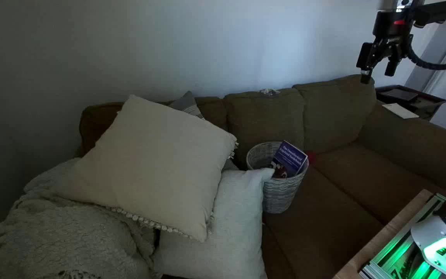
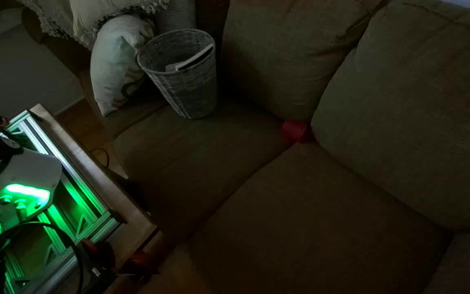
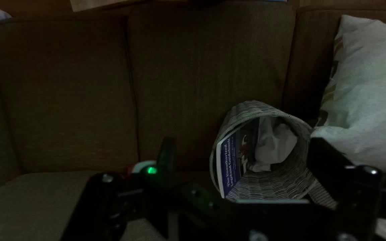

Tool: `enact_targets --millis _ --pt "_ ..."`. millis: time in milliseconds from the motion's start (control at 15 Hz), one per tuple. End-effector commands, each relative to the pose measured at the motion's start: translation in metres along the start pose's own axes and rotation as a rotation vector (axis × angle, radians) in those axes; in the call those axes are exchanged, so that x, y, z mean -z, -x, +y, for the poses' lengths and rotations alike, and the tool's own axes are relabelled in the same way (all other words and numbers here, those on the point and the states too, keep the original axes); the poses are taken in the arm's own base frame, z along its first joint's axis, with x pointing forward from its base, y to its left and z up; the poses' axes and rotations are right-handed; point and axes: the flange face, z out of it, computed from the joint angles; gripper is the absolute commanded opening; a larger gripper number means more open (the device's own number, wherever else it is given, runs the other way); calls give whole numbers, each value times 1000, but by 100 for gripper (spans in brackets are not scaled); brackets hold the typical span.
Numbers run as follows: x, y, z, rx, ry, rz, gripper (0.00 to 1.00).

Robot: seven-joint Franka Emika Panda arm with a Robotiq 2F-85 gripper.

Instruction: Pick up the sun glasses in a plastic and put them in the basket

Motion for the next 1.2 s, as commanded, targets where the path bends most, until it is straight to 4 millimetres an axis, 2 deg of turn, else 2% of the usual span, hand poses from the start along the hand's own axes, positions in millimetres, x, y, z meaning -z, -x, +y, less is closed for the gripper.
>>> enact_targets --millis 0,667,800,1133 --pt "1 0 0 0 0 -1 100" --pt "1 0 0 0 0 1 100" --pt "-5 -17 22 -92 -41 -24 100" --pt "-63 -64 122 -228 -202 -122 100"
